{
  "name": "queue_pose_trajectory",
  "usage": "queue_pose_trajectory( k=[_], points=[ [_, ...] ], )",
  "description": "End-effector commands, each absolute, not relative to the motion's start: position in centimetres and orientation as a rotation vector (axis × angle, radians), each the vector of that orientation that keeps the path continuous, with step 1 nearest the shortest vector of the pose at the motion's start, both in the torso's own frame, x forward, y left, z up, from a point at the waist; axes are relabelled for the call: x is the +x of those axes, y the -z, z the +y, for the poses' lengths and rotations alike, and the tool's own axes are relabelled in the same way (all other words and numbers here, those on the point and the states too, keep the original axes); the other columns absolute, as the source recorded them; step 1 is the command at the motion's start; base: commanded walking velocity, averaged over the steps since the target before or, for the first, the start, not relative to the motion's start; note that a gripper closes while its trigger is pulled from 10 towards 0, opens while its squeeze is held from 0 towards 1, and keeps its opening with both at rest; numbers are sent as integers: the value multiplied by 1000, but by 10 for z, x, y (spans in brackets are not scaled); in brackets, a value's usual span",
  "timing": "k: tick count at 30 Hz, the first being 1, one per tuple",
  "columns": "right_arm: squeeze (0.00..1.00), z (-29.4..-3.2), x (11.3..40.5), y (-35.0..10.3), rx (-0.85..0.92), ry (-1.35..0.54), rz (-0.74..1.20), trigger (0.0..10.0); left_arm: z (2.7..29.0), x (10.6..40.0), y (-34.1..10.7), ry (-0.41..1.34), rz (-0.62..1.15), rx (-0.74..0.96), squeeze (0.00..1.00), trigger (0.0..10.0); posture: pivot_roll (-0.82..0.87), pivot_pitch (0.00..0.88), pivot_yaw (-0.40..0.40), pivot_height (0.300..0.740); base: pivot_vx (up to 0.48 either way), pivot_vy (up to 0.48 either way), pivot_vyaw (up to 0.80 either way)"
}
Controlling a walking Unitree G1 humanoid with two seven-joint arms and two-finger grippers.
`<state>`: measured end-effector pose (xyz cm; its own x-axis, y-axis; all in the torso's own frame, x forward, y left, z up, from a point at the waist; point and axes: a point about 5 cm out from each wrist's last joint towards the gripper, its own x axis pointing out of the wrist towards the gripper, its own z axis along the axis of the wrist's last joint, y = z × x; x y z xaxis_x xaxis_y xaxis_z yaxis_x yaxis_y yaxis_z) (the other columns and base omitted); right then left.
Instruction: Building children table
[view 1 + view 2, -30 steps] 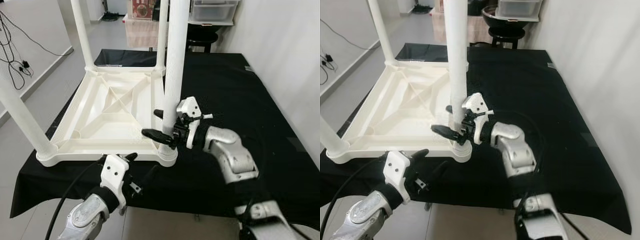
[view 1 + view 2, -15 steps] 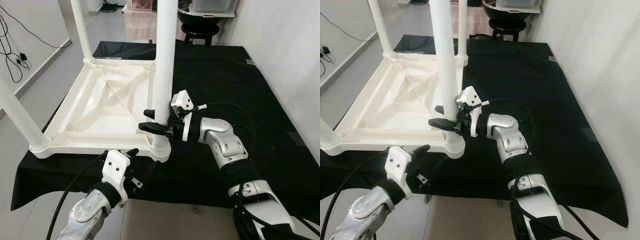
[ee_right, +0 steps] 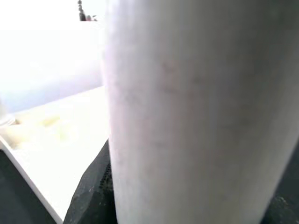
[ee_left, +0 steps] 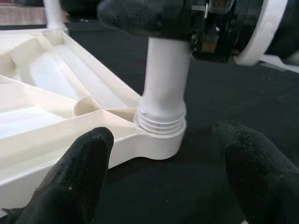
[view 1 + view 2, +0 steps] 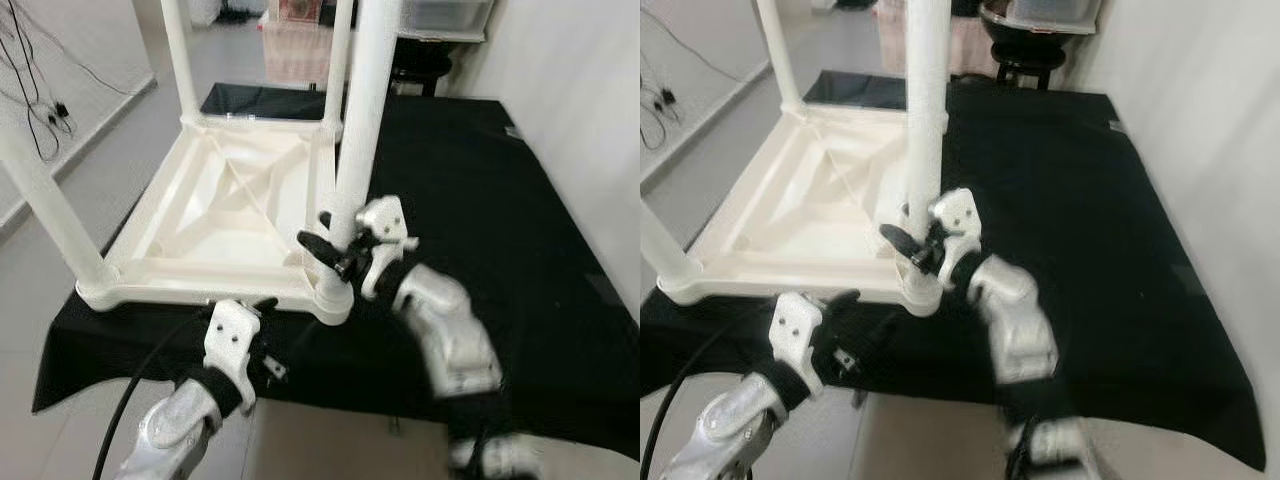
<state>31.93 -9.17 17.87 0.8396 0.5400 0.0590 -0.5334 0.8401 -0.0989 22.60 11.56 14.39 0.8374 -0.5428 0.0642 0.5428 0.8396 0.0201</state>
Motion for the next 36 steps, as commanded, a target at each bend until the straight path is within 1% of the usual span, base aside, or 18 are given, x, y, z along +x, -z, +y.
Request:
queue_pose_trajectory(
  k=[1, 6, 7, 8, 9, 10, 11, 13, 18, 20, 21, 22, 23, 32, 33, 34, 35, 36],
  points=[
    [0, -102, 314, -149, -199, -503, 51, 0, 118, 226, -142, 572, -58, 7, 0, 10000, -14, 113, -64, 740, 0, 0, 0],
    [0, -96, 321, -146, -161, -582, 79, 0, 117, 229, -141, 574, -52, -7, 0, 10000, -16, 96, -66, 740, 0, 0, 0],
    [0, -95, 323, -148, -145, -582, 83, 2941, 117, 230, -141, 571, -53, -9, 0, 10000, -20, 92, -65, 740, 0, 0, 0],
    [0, -95, 323, -148, -145, -582, 83, 2941, 117, 230, -141, 571, -53, -9, 0, 10000, -20, 92, -65, 740, 0, 0, 0],
    [0, -94, 323, -150, -138, -569, 83, 10000, 117, 230, -141, 568, -54, -9, 0, 10000, -20, 92, -65, 740, 0, 0, 0],
    [0, -94, 323, -150, -138, -569, 83, 10000, 117, 230, -141, 568, -54, -9, 0, 10000, -20, 92, -65, 740, 0, 0, 0],
    [1000, -90, 324, -153, -100, -612, 85, 10000, 117, 231, -141, 562, -56, -7, 0, 10000, -12, 84, -72, 740, 0, 0, 0],
    [1000, -81, 322, -163, 1, -752, 62, 10000, 117, 232, -140, 556, -57, -6, 0, 10000, -9, 81, -72, 740, 0, 0, 0],
    [1000, -76, 321, -176, 24, -907, 3, 10000, 116, 232, -140, 558, -56, -5, 0, 10000, -8, 79, -69, 740, 0, 0, 0],
    [1000, -78, 326, -187, 2, -1070, -35, 10000, 116, 232, -139, 562, -53, -5, 0, 10000, -4, 72, -68, 740, 0, 0, 0],
    [620, -79, 329, -188, -28, -1157, -34, 10000, 115, 232, -139, 563, -52, -5, 0, 10000, 0, 70, -68, 740, 0, 0, 0],
    [620, -79, 329, -188, -28, -1157, -34, 10000, 115, 232, -139, 563, -52, -5, 0, 10000, 0, 70, -68, 740, 0, 0, 0],
    [0, -80, 330, -189, -51, -1211, -28, 10000, 115, 232, -139, 564, -51, -5, 0, 10000, 5, 69, -69, 740, 0, 0, 0],
    [0, -92, 341, -198, -73, -1419, 20, 10000, 114, 230, -137, 563, -45, -4, 0, 10000, 16, 65, -67, 740, 0, 0, 0],
    [0, -94, 343, -198, -73, -1416, 26, 3569, 114, 229, -137, 564, -43, -4, 0, 10000, 17, 64, -67, 740, 0, 0, 0],
    [0, -94, 343, -198, -73, -1416, 26, 3569, 114, 229, -137, 564, -43, -4, 0, 10000, 17, 64, -67, 740, 0, 0, 0],
    [0, -96, 345, -197, -73, -1410, 29, 0, 114, 229, -137, 566, -42, -4, 0, 10000, 17, 65, -67, 740, 0, 0, 0],
    [0, -96, 345, -197, -73, -1410, 29, 0, 114, 229, -137, 566, -42, -4, 0, 10000, 17, 65, -67, 740, 0, 0, 0]
  ],
)
